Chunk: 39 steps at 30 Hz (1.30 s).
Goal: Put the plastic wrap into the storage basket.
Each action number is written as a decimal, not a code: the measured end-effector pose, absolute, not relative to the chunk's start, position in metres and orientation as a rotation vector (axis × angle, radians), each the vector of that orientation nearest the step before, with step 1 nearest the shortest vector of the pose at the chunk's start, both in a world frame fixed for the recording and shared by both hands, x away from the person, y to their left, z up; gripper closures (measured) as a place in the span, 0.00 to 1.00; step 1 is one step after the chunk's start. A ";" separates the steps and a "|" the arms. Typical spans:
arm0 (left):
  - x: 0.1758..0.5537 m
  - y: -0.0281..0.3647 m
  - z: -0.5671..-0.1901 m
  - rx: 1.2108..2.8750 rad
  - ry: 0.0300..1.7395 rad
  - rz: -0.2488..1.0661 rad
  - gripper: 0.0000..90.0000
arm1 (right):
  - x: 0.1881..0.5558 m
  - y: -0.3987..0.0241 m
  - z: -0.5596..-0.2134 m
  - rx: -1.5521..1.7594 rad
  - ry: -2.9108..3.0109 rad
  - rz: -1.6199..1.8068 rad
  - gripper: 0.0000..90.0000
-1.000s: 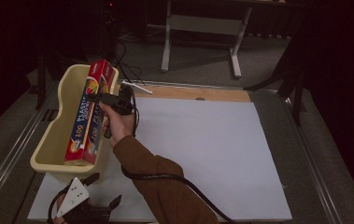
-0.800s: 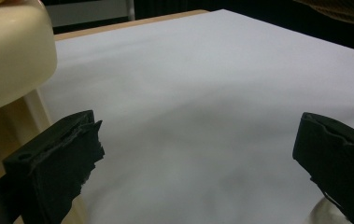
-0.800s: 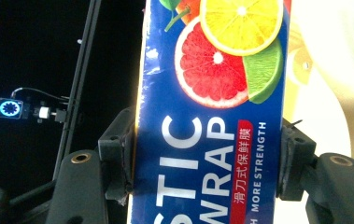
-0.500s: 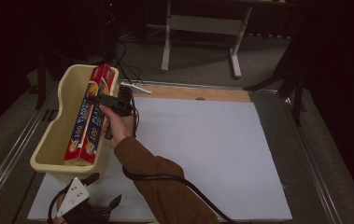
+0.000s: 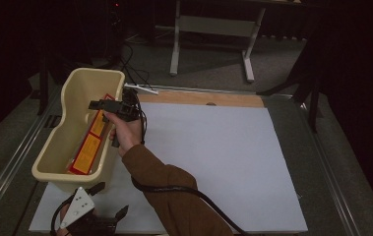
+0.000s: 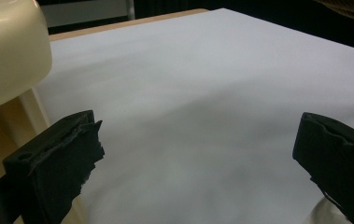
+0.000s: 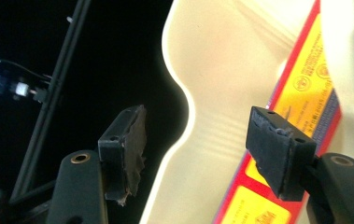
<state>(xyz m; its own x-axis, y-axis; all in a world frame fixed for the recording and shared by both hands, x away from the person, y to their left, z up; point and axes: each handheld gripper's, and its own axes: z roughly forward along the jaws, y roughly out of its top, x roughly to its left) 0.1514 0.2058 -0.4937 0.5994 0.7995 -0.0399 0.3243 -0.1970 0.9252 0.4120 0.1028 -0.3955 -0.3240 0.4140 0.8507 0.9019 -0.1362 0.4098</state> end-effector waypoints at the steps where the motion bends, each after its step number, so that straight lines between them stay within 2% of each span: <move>1: 0.151 0.206 -0.494 1.781 0.919 0.566 0.01 | 0.412 0.102 -0.397 -1.468 -1.700 -1.449 0.41; 6: 0.152 0.205 -0.494 1.785 0.919 0.566 0.01 | 0.409 0.095 -0.406 -1.439 -1.774 -1.427 0.41; 12: 0.153 0.204 -0.494 1.794 0.916 0.572 0.01 | 0.403 0.079 -0.401 -1.353 -1.903 -1.449 0.42; 27: 0.156 0.198 -0.494 1.824 0.911 0.575 0.01 | 0.389 0.012 -0.395 -1.214 -2.268 -1.458 0.42; 39: 0.158 0.196 -0.494 1.838 0.910 0.573 0.01 | 0.376 -0.050 -0.415 -1.194 -2.542 -1.439 0.41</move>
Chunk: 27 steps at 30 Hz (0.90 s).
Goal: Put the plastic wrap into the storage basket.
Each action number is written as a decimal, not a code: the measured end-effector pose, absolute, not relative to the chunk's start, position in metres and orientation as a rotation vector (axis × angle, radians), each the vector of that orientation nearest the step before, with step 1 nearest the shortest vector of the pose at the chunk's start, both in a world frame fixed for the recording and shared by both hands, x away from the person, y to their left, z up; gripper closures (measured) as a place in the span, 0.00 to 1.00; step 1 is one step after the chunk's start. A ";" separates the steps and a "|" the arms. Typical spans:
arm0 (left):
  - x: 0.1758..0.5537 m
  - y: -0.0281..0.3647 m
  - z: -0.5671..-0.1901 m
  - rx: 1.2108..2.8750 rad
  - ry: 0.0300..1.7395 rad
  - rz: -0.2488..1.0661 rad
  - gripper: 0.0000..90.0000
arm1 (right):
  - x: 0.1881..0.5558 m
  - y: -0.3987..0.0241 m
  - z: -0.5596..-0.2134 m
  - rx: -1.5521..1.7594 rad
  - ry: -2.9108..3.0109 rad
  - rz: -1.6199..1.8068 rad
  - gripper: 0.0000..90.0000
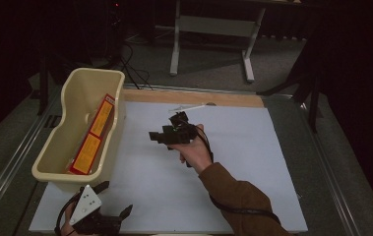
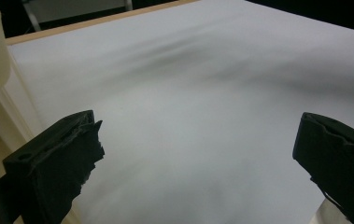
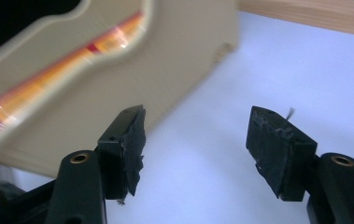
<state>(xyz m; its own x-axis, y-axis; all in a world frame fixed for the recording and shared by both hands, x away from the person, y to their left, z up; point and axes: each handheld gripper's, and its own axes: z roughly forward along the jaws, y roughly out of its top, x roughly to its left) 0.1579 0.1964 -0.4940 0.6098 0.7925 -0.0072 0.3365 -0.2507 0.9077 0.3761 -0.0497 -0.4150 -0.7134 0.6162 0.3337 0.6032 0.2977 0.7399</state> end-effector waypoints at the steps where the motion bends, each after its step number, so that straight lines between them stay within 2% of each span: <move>1: 0.158 0.197 -0.494 1.839 0.910 0.572 0.01 | 0.374 -0.056 -0.418 1.178 2.517 1.412 0.41; 13: 0.162 0.193 -0.495 1.857 0.905 0.562 0.01 | 0.344 -0.116 -0.454 1.013 2.476 1.249 0.35; 20: 0.163 0.192 -0.496 1.860 0.913 0.559 0.01 | 0.325 -0.148 -0.469 0.907 2.432 1.238 0.25; 27: 0.161 0.194 -0.496 1.853 0.923 0.564 0.01 | 0.310 -0.187 -0.480 0.926 2.367 1.265 0.23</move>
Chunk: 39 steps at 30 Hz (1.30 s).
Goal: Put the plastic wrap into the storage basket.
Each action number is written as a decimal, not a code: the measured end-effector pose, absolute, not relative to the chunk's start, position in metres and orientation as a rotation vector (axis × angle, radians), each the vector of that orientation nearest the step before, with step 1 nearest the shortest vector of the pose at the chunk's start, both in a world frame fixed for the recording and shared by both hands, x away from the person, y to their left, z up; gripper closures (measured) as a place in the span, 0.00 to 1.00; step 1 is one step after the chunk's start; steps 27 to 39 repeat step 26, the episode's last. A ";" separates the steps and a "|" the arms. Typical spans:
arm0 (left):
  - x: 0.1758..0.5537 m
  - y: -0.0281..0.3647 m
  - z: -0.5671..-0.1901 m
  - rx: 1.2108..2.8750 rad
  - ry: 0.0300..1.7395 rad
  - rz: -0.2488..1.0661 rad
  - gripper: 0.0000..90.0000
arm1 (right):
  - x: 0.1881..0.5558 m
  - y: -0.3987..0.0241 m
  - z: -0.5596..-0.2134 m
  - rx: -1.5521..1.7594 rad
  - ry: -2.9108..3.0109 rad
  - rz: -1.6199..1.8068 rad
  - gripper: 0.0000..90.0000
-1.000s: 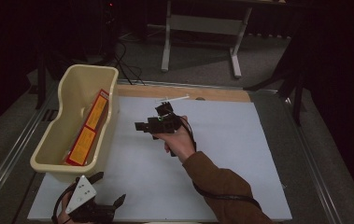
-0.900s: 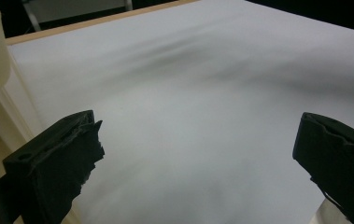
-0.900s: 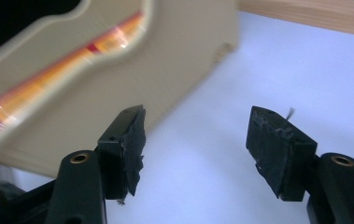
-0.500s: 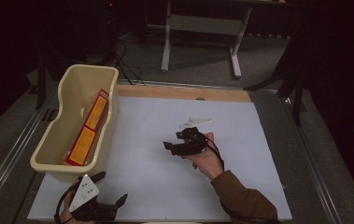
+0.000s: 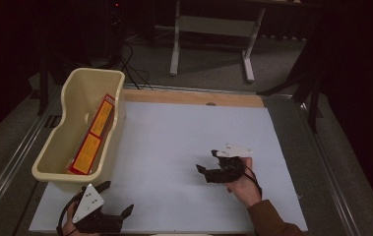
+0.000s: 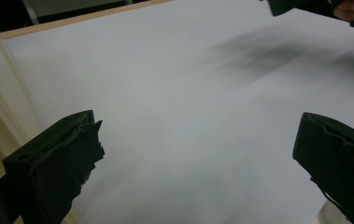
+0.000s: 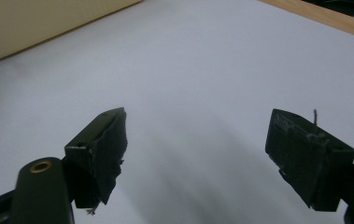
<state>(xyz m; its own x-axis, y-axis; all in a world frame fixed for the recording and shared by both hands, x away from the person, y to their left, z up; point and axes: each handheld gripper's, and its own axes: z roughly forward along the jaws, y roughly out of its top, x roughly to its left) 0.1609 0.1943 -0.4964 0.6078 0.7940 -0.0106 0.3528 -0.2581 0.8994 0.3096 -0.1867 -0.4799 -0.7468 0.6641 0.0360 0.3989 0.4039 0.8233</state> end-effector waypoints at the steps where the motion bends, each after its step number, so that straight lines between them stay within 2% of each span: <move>1: 0.161 0.194 -0.496 1.854 0.924 0.565 0.01 | 0.308 -0.194 -0.481 0.939 2.351 1.274 0.23; 9: 0.162 0.192 -0.496 1.858 0.919 0.568 0.01 | 0.297 -0.238 -0.484 0.987 2.259 1.305 0.21; 15: 0.163 0.193 -0.496 1.858 0.924 0.572 0.01 | 0.283 -0.266 -0.496 0.969 2.226 1.312 0.16; 21: 0.162 0.192 -0.495 1.860 0.926 0.578 0.01 | 0.275 -0.290 -0.497 0.952 2.190 1.325 0.17; 39: 0.163 0.192 -0.495 1.860 0.927 0.581 0.01 | 0.266 -0.297 -0.501 0.887 2.224 1.268 0.17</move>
